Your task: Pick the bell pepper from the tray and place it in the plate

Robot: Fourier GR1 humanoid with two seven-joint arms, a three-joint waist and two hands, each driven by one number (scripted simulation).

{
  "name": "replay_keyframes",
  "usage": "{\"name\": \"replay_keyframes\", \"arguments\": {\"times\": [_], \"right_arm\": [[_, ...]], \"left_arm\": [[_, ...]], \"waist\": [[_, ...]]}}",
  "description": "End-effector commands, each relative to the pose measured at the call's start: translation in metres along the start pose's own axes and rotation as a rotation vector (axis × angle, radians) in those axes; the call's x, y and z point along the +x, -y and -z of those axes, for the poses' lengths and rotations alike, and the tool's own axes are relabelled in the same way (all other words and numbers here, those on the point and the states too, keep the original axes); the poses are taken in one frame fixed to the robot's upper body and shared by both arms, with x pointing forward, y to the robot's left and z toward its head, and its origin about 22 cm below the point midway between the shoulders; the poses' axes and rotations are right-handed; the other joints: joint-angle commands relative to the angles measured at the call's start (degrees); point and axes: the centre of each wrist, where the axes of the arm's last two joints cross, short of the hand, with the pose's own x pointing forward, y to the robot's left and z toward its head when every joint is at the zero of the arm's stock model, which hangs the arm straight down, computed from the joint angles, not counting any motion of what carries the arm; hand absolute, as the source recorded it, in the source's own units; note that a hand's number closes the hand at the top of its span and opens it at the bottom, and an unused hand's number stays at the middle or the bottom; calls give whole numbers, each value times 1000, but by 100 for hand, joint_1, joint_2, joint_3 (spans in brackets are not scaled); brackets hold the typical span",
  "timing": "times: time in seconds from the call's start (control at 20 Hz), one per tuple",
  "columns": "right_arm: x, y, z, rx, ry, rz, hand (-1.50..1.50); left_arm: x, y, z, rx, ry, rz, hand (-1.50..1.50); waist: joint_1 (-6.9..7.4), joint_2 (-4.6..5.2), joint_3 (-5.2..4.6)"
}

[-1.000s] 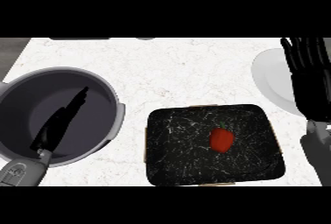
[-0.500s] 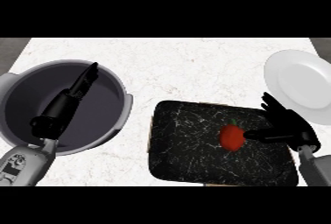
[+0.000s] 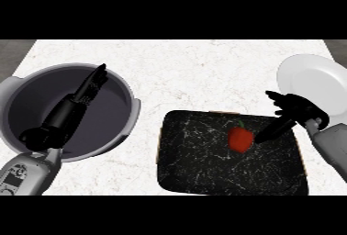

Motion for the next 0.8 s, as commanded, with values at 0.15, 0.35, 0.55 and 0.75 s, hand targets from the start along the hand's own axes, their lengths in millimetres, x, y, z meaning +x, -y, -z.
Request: {"name": "replay_keyframes", "arguments": {"times": [0.15, 0.35, 0.55, 0.75], "right_arm": [[81, 2, 5, 130, -212, -40, -150], [93, 0, 0, 290, -277, -34, -150], [103, 5, 10, 368, -324, -35, -150], [93, 24, 11, 339, -412, -102, -150]], "left_arm": [[-3, -9, -6, 11, 3, -4, 0], [-4, 1, -19, 26, 0, -6, 0], [-3, -21, -6, 26, -1, 0, 0], [-1, -13, -9, 16, 2, -3, 0]], "waist": [[-132, 6, 18], [-186, -39, 17], [-195, 15, 15], [-199, -5, 16]]}}
